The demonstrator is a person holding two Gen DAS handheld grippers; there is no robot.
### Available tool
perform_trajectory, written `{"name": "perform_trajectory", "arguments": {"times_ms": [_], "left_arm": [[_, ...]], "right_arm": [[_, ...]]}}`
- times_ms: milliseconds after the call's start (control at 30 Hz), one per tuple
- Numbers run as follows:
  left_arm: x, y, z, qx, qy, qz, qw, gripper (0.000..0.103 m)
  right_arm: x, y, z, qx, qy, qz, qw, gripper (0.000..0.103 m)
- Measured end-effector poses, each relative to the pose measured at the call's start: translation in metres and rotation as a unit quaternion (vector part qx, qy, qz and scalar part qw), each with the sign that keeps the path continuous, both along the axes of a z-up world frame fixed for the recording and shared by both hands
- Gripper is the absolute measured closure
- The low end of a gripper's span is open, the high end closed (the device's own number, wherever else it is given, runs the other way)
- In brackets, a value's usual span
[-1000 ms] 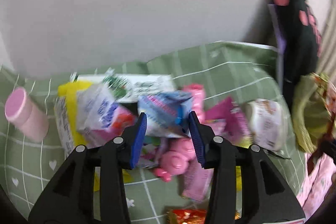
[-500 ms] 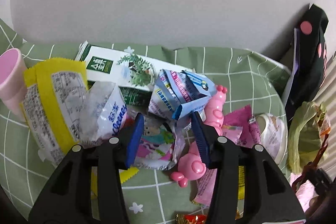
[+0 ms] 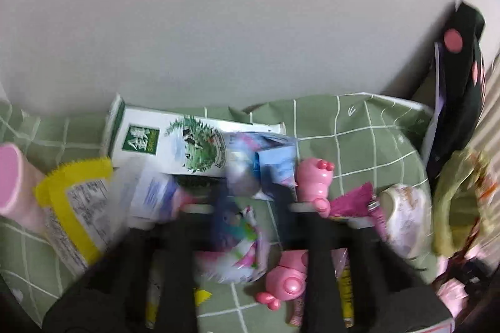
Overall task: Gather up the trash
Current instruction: 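Hold the red wrapper in the right gripper while the left grasps a blue wrapper, then carry both wrappers over the yellow trash bag and open both grippers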
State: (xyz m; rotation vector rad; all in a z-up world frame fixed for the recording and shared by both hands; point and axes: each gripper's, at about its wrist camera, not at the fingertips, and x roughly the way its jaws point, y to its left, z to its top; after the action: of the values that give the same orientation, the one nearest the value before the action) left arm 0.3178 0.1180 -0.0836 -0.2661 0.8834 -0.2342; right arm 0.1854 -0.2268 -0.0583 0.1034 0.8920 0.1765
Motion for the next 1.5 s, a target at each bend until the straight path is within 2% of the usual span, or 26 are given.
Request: {"name": "perform_trajectory", "arguments": {"times_ms": [33, 267, 400, 500, 600, 700, 800, 833, 933, 1067, 1133, 1233, 1333, 1500], "left_arm": [[-0.001, 0.002, 0.002, -0.010, 0.002, 0.006, 0.9999, 0.097], [-0.027, -0.014, 0.040, 0.012, -0.050, -0.009, 0.9986, 0.100], [-0.038, -0.030, 0.071, -0.009, -0.079, -0.035, 0.9962, 0.100], [-0.046, -0.051, 0.101, -0.012, -0.118, -0.068, 0.9906, 0.100], [-0.053, -0.078, 0.131, -0.027, -0.149, -0.107, 0.9827, 0.100], [-0.061, -0.112, 0.157, -0.041, -0.178, -0.154, 0.9712, 0.100], [-0.072, -0.149, 0.182, -0.058, -0.199, -0.208, 0.9560, 0.100], [-0.077, -0.167, 0.191, -0.065, -0.206, -0.232, 0.9485, 0.100], [-0.085, -0.207, 0.201, -0.076, -0.214, -0.279, 0.9332, 0.100], [-0.092, -0.266, 0.203, -0.060, -0.218, -0.331, 0.9160, 0.100], [-0.090, -0.287, 0.200, -0.053, -0.212, -0.346, 0.9123, 0.100], [-0.082, -0.322, 0.190, -0.032, -0.196, -0.363, 0.9106, 0.100], [-0.070, -0.337, 0.176, -0.015, -0.183, -0.373, 0.9094, 0.100], [-0.050, -0.362, 0.153, 0.005, -0.160, -0.374, 0.9136, 0.100]], "right_arm": [[0.000, 0.000, 0.001, -0.001, -0.001, 0.002, 1.000, 0.069], [0.000, -0.004, 0.019, -0.005, -0.027, 0.004, 1.000, 0.069], [-0.007, -0.011, 0.037, -0.009, -0.051, -0.003, 0.999, 0.069], [-0.014, -0.023, 0.055, -0.003, -0.076, -0.021, 0.997, 0.069], [-0.024, -0.038, 0.075, -0.001, -0.103, -0.044, 0.994, 0.069], [-0.038, -0.053, 0.096, -0.014, -0.131, -0.063, 0.989, 0.069], [-0.052, -0.076, 0.121, -0.026, -0.161, -0.091, 0.982, 0.069], [-0.056, -0.083, 0.128, -0.031, -0.169, -0.100, 0.980, 0.069], [-0.073, -0.107, 0.152, -0.050, -0.194, -0.131, 0.971, 0.069], [-0.094, -0.144, 0.176, -0.069, -0.213, -0.172, 0.959, 0.069], [-0.100, -0.159, 0.182, -0.070, -0.214, -0.185, 0.957, 0.069], [-0.098, -0.180, 0.181, -0.076, -0.200, -0.196, 0.957, 0.069], [-0.083, -0.194, 0.172, -0.081, -0.178, -0.191, 0.962, 0.069], [-0.049, -0.214, 0.158, -0.080, -0.152, -0.171, 0.970, 0.069]]}}
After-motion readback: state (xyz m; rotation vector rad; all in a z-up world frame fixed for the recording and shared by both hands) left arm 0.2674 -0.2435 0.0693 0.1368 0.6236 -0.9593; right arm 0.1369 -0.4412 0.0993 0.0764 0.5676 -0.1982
